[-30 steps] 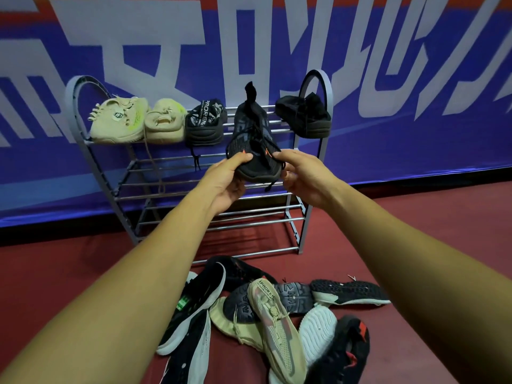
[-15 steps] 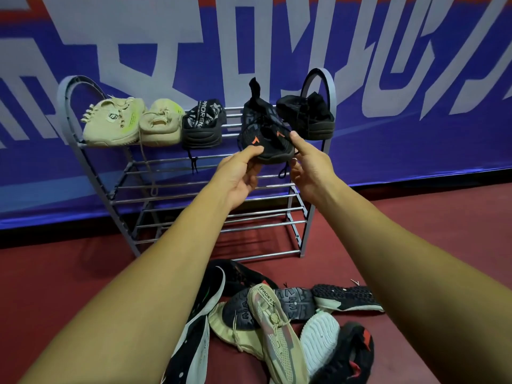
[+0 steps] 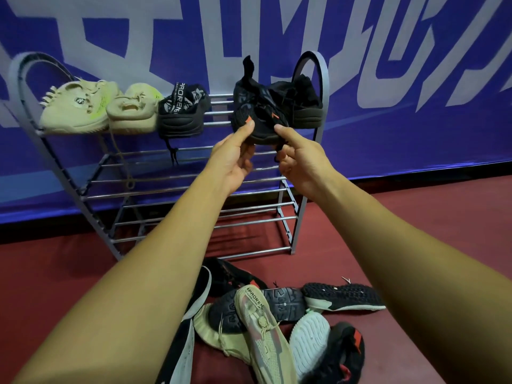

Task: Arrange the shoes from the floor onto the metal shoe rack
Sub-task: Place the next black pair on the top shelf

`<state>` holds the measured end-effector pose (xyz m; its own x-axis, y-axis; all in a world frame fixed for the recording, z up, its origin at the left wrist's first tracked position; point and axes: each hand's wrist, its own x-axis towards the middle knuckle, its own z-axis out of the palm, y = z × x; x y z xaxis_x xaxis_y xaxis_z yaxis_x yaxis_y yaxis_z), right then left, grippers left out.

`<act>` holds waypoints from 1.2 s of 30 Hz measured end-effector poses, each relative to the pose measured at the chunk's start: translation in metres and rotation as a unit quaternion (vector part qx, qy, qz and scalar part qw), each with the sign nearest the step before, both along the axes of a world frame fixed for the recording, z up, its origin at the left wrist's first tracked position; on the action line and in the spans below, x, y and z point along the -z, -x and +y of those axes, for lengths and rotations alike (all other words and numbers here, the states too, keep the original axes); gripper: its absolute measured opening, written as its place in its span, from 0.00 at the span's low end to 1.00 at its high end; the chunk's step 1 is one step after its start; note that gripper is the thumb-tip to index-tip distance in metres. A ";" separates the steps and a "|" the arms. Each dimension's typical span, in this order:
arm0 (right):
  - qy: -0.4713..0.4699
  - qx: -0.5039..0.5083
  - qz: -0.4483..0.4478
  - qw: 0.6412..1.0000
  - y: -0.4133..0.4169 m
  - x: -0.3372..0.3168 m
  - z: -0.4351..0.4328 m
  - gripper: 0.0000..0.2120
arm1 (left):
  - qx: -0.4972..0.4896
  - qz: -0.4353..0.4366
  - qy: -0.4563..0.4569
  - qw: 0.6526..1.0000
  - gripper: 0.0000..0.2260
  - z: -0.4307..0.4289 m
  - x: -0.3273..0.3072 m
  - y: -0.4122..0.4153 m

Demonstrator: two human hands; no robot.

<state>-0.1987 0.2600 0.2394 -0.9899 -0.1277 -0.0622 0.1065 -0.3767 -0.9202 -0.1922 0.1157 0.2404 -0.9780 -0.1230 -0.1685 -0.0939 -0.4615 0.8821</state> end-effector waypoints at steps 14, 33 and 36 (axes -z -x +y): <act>0.038 0.138 -0.027 0.989 0.024 0.003 -0.043 0.14 | 0.022 -0.001 0.094 0.995 0.05 -0.018 -0.005 -0.004; -0.346 -0.119 -0.023 0.930 -0.069 0.063 -0.050 0.29 | 0.120 -0.074 0.433 0.890 0.08 -0.081 0.050 -0.111; -0.469 -0.191 0.049 0.861 -0.084 0.072 -0.059 0.28 | 0.134 -0.093 0.465 0.870 0.08 -0.106 0.060 -0.133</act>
<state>-0.1145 0.2005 0.1678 -0.8936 -0.3831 -0.2341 -0.0364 0.5815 -0.8127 -0.0589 0.0102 0.1800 -0.9592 -0.0619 -0.2759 -0.2687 0.5038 0.8210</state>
